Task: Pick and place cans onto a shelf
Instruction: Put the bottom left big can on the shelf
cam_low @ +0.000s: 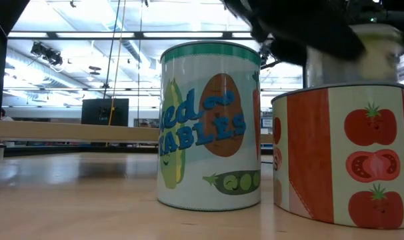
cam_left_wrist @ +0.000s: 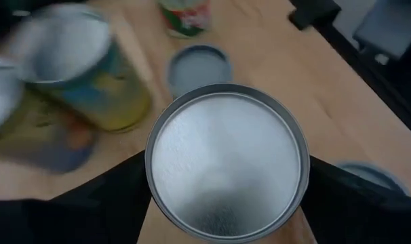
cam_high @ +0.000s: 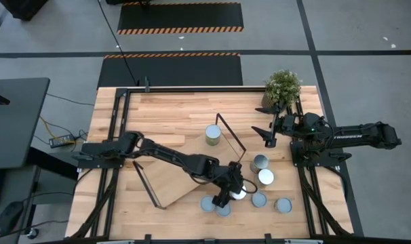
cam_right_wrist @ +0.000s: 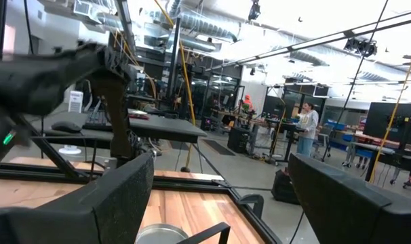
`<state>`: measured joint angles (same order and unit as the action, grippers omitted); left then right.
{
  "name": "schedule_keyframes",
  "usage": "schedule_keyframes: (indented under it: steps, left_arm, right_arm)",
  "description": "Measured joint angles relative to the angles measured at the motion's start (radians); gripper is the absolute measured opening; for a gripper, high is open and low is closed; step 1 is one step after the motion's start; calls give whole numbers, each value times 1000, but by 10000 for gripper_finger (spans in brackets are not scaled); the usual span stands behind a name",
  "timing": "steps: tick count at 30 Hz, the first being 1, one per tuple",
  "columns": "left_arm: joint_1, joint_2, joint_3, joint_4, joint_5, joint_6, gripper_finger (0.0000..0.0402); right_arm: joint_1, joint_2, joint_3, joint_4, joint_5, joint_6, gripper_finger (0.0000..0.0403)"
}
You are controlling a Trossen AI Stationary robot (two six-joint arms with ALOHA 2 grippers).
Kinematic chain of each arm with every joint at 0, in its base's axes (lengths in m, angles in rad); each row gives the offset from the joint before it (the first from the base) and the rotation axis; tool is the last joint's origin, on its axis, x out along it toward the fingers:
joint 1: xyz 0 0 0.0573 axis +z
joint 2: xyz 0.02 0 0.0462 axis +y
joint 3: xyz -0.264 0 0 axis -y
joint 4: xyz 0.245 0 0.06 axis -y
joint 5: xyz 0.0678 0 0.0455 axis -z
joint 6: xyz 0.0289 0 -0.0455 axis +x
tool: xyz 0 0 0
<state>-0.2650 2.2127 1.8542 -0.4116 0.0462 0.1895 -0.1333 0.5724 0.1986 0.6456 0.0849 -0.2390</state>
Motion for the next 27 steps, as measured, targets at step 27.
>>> schedule_keyframes:
  steps: [27]
  left_arm:
    - [126,-139,2,-382,-116,-82,325]
  right_arm:
    - [0,4,0,4,0,3,348]
